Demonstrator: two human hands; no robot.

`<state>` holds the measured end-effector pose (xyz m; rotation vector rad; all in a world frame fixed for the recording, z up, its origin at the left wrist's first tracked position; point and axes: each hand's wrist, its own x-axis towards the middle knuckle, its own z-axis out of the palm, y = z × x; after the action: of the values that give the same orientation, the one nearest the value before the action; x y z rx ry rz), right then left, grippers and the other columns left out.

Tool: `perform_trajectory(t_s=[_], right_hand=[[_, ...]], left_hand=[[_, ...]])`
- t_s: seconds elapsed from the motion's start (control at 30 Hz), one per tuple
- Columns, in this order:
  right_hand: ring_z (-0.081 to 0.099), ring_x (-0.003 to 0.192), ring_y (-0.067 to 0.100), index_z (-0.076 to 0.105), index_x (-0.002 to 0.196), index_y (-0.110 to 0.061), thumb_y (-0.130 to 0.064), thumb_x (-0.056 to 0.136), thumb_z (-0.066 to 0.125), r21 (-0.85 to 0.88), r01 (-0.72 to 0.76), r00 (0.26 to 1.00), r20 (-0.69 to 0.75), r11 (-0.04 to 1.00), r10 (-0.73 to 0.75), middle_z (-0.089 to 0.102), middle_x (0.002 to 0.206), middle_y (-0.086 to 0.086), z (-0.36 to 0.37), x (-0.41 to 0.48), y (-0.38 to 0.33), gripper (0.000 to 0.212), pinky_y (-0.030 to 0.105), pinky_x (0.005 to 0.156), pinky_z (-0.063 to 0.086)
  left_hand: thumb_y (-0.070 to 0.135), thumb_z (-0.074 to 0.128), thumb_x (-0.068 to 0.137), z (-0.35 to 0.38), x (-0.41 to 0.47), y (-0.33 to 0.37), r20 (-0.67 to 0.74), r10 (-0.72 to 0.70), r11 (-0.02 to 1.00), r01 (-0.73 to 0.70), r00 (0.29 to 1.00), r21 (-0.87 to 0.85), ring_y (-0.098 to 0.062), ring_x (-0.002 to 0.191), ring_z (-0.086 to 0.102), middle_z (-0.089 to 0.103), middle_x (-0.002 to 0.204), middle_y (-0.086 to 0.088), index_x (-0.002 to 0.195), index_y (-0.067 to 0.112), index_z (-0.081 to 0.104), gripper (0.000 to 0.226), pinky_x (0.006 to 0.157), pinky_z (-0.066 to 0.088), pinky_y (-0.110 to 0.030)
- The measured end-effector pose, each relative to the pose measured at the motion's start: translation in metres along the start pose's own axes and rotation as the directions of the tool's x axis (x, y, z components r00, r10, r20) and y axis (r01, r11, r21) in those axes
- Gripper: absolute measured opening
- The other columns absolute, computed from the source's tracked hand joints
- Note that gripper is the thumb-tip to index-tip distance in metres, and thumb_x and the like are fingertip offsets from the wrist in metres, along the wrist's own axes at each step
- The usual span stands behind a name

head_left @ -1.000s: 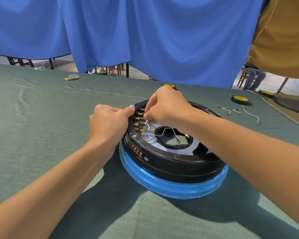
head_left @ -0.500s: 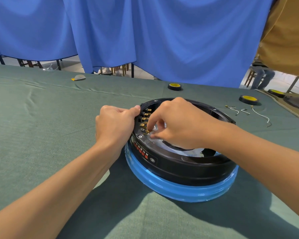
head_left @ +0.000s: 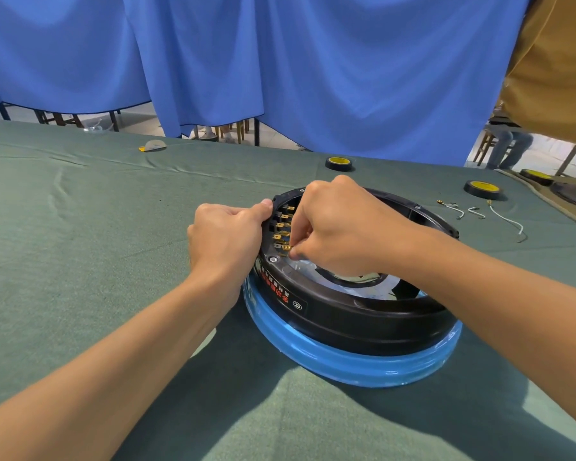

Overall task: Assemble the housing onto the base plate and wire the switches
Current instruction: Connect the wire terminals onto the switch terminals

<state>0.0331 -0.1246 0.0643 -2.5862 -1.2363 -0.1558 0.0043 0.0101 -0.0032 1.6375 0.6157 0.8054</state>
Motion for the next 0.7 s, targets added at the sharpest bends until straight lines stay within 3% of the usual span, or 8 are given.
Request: perform_trajectory(t_s=[0.17, 0.33, 0.47, 0.53, 0.6, 0.7], right_hand=[[0.060, 0.076, 0.026, 0.068, 0.090, -0.013, -0.017, 0.083, 0.067, 0.015, -0.018, 1.000, 0.015, 1.000, 0.018, 0.063, 0.085, 0.009, -0.002, 0.001, -0.004, 0.008, 0.039, 0.069, 0.056], [0.061, 0.078, 0.027, 0.068, 0.090, -0.012, -0.016, 0.082, 0.069, 0.028, -0.037, 0.999, 0.020, 0.999, 0.037, 0.062, 0.085, 0.008, -0.003, 0.005, -0.005, 0.008, 0.040, 0.070, 0.057], [0.062, 0.072, 0.010, 0.078, 0.083, -0.015, -0.016, 0.080, 0.076, 0.079, -0.024, 0.998, 0.051, 0.997, 0.020, 0.070, 0.075, -0.002, -0.003, 0.002, 0.000, 0.003, 0.029, 0.066, 0.056], [0.062, 0.073, 0.003, 0.079, 0.085, -0.017, -0.020, 0.082, 0.076, 0.132, -0.013, 0.997, 0.080, 0.991, 0.002, 0.072, 0.078, -0.007, -0.003, 0.000, 0.004, 0.005, 0.020, 0.064, 0.054], [0.063, 0.073, 0.001, 0.079, 0.088, -0.018, -0.021, 0.084, 0.074, 0.180, -0.009, 0.996, 0.087, 0.984, -0.007, 0.072, 0.080, -0.009, -0.003, -0.001, 0.007, 0.007, 0.012, 0.062, 0.050], [0.060, 0.066, -0.001, 0.079, 0.088, -0.020, -0.023, 0.085, 0.074, 0.180, 0.014, 0.998, 0.051, 0.984, -0.024, 0.067, 0.070, -0.014, 0.001, -0.002, 0.010, 0.007, 0.008, 0.054, 0.042]], left_hand=[[0.045, 0.073, 0.069, 0.000, -0.003, 0.002, 0.013, -0.038, 0.998, 0.039, 0.999, -0.045, -0.022, 0.049, 0.046, 0.054, 0.046, -0.002, 0.046, 0.006, 0.059, 0.048, 0.057, 0.042, -0.037], [0.043, 0.072, 0.069, 0.000, -0.009, 0.004, -0.003, -0.056, 0.996, 0.056, 0.998, -0.069, -0.021, 0.051, 0.049, 0.057, 0.051, -0.008, 0.055, -0.001, 0.057, 0.049, 0.063, 0.052, -0.049], [0.036, 0.065, 0.067, 0.002, -0.013, 0.005, 0.007, -0.132, 0.977, 0.132, 0.991, -0.170, -0.021, 0.052, 0.046, 0.050, 0.048, -0.005, 0.040, 0.014, 0.052, 0.037, 0.057, 0.045, -0.048], [0.033, 0.058, 0.064, 0.003, -0.015, 0.005, 0.023, -0.170, 0.956, 0.171, 0.985, -0.238, -0.024, 0.056, 0.050, 0.056, 0.055, -0.007, 0.049, 0.014, 0.056, 0.024, 0.062, 0.047, -0.054], [0.029, 0.050, 0.065, 0.004, -0.018, 0.003, 0.048, -0.179, 0.938, 0.185, 0.983, -0.294, -0.032, 0.075, 0.066, 0.072, 0.078, -0.009, 0.063, 0.009, 0.068, 0.027, 0.079, 0.053, -0.057], [0.010, 0.041, 0.072, 0.007, -0.018, -0.002, 0.012, -0.163, 0.923, 0.157, 0.987, -0.351, -0.028, 0.097, 0.069, 0.074, 0.096, -0.007, 0.085, 0.016, 0.073, 0.035, 0.093, 0.052, -0.053]])
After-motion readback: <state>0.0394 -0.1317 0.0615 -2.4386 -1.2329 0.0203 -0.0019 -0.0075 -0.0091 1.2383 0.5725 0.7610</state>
